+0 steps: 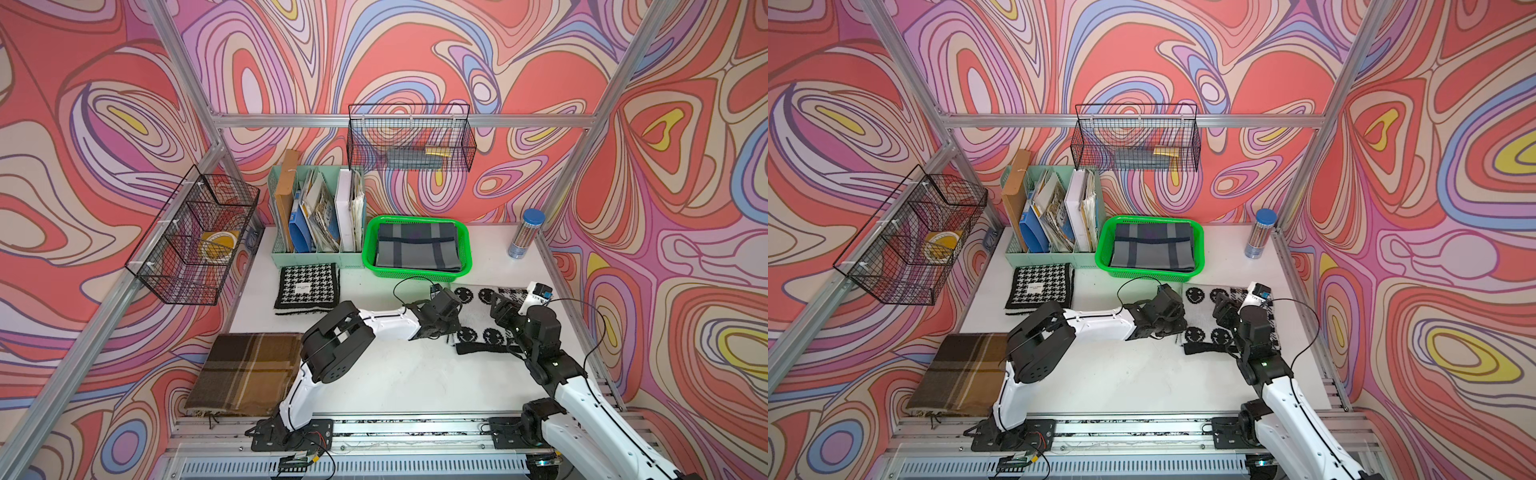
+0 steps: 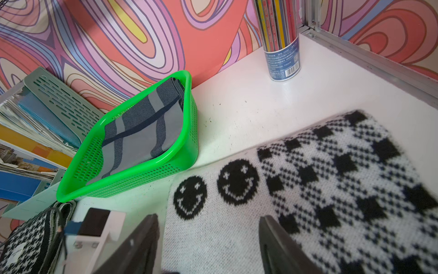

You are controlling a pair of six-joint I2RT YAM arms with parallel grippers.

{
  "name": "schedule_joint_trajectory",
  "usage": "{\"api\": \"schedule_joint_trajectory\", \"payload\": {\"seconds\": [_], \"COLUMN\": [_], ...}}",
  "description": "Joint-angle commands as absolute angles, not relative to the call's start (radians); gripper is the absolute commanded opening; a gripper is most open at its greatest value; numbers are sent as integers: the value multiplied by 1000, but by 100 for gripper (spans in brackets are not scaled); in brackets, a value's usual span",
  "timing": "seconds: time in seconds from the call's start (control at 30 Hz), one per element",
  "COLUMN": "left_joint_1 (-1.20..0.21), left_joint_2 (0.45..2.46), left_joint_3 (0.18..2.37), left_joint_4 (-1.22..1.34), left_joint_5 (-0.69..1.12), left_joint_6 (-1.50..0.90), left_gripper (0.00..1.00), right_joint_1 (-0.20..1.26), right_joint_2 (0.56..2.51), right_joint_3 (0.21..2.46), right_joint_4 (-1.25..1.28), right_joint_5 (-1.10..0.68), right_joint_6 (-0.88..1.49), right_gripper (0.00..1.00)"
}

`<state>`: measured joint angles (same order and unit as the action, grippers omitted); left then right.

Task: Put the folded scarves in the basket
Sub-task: Move the scarf to the center of the board.

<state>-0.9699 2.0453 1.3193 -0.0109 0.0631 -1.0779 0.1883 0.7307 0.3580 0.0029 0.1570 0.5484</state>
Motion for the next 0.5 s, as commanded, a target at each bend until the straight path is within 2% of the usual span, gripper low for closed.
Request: {"api": "schedule_joint_trajectory", "payload": {"seconds": [0.0,0.27,0.47], "left_joint_1": [-967,-953,-951], "left_joint_2": [1917,1636,1381], "left_joint_3": [1225,1005,885], "left_joint_4": [-82,-253,-540], "left_joint_5": [-38,-82,-238], "left_joint_6": [-1039,-1019,-1060], "left_gripper": [0,0,0], "right_joint_1": [184,183,183], "right_joint_2": [738,760,799], "right_joint_3": [347,347,355], "right_joint_4": [14,23,31], "right_joint_5": [157,144,118], "right_joint_6": [548,545,544], "right_gripper": [68,68,68]}}
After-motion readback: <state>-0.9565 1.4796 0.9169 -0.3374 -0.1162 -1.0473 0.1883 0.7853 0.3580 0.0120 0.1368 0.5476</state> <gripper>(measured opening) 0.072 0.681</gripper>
